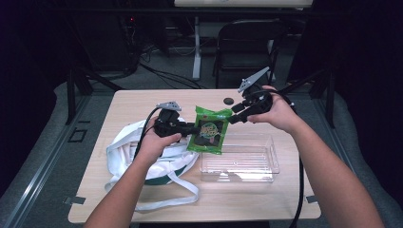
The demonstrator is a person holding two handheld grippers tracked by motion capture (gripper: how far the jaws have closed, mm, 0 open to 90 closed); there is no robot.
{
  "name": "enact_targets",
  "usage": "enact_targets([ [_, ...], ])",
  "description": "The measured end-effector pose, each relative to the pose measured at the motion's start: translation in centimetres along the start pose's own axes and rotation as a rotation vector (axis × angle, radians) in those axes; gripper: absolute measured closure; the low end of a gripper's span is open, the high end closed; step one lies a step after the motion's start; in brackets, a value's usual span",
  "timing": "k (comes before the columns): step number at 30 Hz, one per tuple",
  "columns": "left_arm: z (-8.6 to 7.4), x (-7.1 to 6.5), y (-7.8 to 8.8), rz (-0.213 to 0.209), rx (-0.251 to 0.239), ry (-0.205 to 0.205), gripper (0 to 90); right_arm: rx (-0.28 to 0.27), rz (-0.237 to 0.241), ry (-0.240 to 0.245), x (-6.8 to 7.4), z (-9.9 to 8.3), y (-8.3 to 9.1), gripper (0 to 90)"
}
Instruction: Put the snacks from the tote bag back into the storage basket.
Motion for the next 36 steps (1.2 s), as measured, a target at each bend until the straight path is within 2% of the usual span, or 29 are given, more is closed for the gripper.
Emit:
enact_targets([
  [2, -0.1, 0.0, -0.1, 0.002, 0.011, -0.008, 73.9, -0.003, -0.006, 0.013, 0.2, 0.4, 0.0, 46.0],
  [3, -0.1, -0.1, -0.2, 0.019, 0.009, -0.007, 73.9, 0.000, -0.014, 0.021, 0.1, 0.5, 0.1, 45.9],
  [7, 0.0, -0.3, -0.4, -0.010, 0.007, -0.008, 73.9, -0.004, -0.012, 0.017, 0.2, 1.0, 0.3, 45.3],
  [10, 0.0, -0.3, -0.5, -0.016, 0.008, -0.010, 73.9, 0.017, -0.004, 0.030, 0.4, 1.2, 0.2, 45.4],
  [16, 0.0, -0.8, -0.9, -0.028, 0.011, -0.023, 73.9, 0.022, 0.012, 0.030, 0.7, 1.5, -0.4, 45.9],
  [24, 0.3, -1.2, -1.3, -0.047, -0.001, -0.038, 74.0, 0.073, 0.044, 0.043, 0.9, 1.5, -1.6, 46.1],
  [28, 0.4, -1.4, -1.3, -0.052, -0.005, -0.047, 74.0, 0.089, 0.054, 0.046, 1.0, 1.5, -1.9, 49.2],
  [30, 0.5, -1.6, -1.4, -0.059, -0.009, -0.055, 74.0, 0.101, 0.084, 0.035, 1.1, 1.5, -2.2, 52.3],
  [32, 0.5, -1.7, -1.4, -0.061, -0.011, -0.057, 74.0, 0.102, 0.086, 0.039, 1.2, 1.5, -2.3, 52.9],
  [36, 0.6, -1.7, -1.5, -0.060, -0.012, -0.058, 74.0, 0.141, 0.105, 0.052, 1.3, 1.4, -2.8, 61.0],
])
Point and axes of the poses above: each handheld gripper's, and its own axes: y roughly backward along the jaws, z roughly out of its top, x roughly to its left, the point moved 4 cm from there along -y, roughly forward along the jaws, and after that the axes turned 7 degrees about z, right-handed, at the moved point
